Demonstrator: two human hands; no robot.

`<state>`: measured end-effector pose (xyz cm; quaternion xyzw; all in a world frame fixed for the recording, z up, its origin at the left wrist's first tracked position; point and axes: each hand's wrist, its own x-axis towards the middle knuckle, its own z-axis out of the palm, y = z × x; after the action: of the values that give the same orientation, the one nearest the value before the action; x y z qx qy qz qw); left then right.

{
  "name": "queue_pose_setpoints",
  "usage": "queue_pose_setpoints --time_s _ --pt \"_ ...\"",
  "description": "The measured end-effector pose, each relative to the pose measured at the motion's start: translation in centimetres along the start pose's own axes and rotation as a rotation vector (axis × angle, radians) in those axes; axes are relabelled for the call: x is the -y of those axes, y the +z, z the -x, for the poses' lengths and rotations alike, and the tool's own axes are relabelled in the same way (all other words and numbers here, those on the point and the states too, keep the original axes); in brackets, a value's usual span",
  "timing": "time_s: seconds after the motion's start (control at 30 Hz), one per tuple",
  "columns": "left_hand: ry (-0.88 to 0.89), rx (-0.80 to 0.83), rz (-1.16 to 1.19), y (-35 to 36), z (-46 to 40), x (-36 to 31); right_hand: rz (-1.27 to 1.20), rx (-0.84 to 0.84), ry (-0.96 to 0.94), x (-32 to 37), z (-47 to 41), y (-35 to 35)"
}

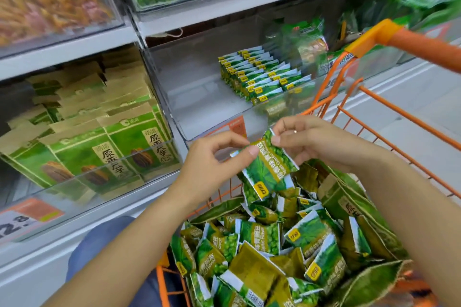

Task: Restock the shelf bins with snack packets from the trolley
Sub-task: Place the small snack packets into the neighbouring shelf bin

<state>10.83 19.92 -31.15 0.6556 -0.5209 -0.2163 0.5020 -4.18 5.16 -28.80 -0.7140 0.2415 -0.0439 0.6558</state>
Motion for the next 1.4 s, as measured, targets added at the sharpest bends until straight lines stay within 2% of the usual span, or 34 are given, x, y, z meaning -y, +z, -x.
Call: queue_pose_setpoints --time_s 0.07,0.13,0.3,0.4,0.5,0.57,0.63,0.7,0.8,0.97,1.1,1.23,1.4 --pt "-0.037 0.049 0.001 -0.2 -0.2 0.0 -0.009 0.055 0.031 0.1 0.2 0.1" --pt "-0.090 0.079 0.110 -0.5 -0.7 -0.3 0.051 0.079 0.021 0.4 0.5 -0.1" --pt "-0.158 0.085 0.214 -0.5 -2.5 -1.7 0.116 0.053 -0.100 0.9 1.0 -0.5" --pt "-0.265 0.086 0.325 0.4 -3.3 -2.7 0.035 -0.089 -0.161 1.0 0.6 -0.1" --pt "-0.328 0.146 0.242 0.9 -3.8 -3.5 -0.026 -0.264 -0.181 0.4 0.0 -0.3" --pt "-0.297 0.044 0.188 0.3 -5.1 -3.6 0.178 -0.441 -0.235 -0.6 -0.4 -0.5" --pt "-0.220 -0.106 0.157 -0.4 -7.5 -3.6 0.623 -0.628 -0.274 -1.5 -0.5 -0.9" --pt "-0.164 -0.147 0.111 -0.8 -10.6 -3.5 0.882 -0.653 -0.285 -1.9 -0.4 -1.2" --pt "-0.244 -0.065 -0.086 0.0 -15.5 -2.3 0.977 -0.569 -0.242 -2.1 -0.5 -1.3" --pt "-0.334 0.115 -0.510 2.7 -19.8 -0.6 0.994 -0.546 -0.242 -1.9 -0.4 -1.2" --pt "-0.415 0.317 -0.600 4.8 -20.8 -0.6 0.990 -0.531 -0.221 -1.9 -0.5 -1.2" --pt "-0.430 0.418 -0.753 5.8 -21.3 -0.1 0.998 -0.518 -0.219 -1.9 -0.6 -1.2" --pt "-0.371 0.595 -0.690 4.9 -22.0 -0.2 1.023 -0.495 -0.220 -1.8 -0.7 -1.1"
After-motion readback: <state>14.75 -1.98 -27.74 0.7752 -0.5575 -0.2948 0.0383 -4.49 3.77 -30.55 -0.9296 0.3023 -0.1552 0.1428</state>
